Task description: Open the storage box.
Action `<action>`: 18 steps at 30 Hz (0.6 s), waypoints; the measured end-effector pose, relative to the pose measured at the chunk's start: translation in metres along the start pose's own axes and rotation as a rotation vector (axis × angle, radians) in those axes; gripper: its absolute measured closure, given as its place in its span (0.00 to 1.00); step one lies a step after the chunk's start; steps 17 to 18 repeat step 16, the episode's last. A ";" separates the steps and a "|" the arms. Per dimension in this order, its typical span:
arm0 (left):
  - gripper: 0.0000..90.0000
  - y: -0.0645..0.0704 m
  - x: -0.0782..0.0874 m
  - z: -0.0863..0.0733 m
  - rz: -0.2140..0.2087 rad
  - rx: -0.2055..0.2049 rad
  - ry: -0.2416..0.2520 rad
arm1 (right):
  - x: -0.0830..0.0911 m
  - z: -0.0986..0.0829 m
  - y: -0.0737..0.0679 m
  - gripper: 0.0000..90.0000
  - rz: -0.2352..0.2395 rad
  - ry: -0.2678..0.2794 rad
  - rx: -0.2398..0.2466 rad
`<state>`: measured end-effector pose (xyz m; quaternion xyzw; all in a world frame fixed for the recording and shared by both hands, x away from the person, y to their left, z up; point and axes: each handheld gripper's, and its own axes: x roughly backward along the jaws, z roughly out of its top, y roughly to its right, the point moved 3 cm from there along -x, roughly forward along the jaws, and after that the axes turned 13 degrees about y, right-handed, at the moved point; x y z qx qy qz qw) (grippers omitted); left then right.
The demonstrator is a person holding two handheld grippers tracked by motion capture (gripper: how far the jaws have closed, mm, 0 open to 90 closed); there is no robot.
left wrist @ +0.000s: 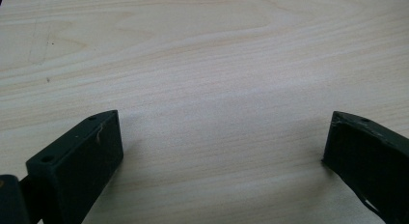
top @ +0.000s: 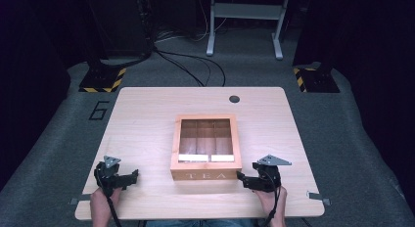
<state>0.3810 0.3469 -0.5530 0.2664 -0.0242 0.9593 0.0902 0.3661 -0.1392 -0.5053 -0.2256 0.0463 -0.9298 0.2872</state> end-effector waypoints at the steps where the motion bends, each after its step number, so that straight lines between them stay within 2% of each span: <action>1: 0.00 0.000 0.000 0.000 0.000 0.000 0.000 | 0.000 -0.003 0.000 0.21 0.006 -0.015 0.000; 7: 0.00 0.000 0.000 0.000 0.000 0.000 0.000 | -0.003 -0.022 0.006 0.13 -0.025 -0.070 0.055; 8: 0.00 0.000 0.000 0.000 0.000 0.000 0.000 | -0.004 -0.028 0.008 0.11 -0.053 -0.088 0.080; 9: 0.00 0.000 0.000 0.000 0.000 0.000 0.000 | -0.004 -0.028 0.008 0.11 -0.053 -0.088 0.080; 13: 0.00 0.000 0.000 0.000 0.000 -0.001 -0.001 | -0.007 -0.035 0.012 0.07 -0.082 -0.108 0.136; 18: 0.00 0.000 0.000 0.000 0.000 0.000 0.000 | -0.010 -0.041 0.015 0.04 -0.104 -0.125 0.152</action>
